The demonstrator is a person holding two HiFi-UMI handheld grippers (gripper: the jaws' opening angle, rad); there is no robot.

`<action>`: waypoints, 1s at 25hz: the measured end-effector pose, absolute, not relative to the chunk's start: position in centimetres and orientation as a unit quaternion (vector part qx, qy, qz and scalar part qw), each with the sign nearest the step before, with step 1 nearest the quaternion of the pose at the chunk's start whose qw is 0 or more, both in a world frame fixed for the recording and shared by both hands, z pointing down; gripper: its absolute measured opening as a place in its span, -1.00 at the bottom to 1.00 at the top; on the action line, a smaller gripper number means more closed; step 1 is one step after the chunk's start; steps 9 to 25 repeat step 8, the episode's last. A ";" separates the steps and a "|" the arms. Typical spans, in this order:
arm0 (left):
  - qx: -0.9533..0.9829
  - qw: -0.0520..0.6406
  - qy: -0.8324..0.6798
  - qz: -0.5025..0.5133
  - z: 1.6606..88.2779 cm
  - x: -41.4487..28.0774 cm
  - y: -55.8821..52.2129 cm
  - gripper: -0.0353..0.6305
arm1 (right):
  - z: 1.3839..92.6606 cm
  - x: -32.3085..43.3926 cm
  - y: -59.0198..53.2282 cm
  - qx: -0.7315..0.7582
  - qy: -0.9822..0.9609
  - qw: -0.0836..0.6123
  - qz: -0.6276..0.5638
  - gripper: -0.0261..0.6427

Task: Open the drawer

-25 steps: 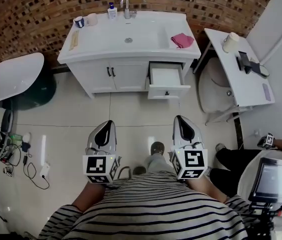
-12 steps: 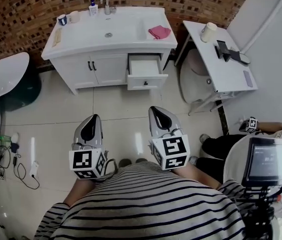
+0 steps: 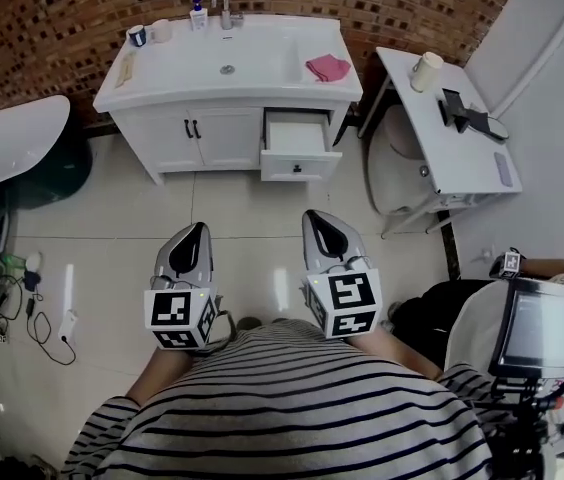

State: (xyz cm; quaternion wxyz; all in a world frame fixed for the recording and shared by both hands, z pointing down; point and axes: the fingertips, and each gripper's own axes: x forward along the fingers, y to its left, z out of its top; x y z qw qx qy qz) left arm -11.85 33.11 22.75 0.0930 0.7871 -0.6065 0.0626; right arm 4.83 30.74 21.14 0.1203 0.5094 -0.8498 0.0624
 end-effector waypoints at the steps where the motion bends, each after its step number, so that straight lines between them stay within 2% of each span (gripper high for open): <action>1: 0.787 0.091 -0.607 0.063 22.7 -11.8 33.1 -0.86 | 21.1 5.0 30.7 0.511 -0.849 0.120 0.061 -0.92; 25: 0.789 0.089 -0.605 0.064 22.8 -12.7 33.3 -0.86 | 21.4 3.9 30.6 0.511 -0.849 0.117 0.065 -0.92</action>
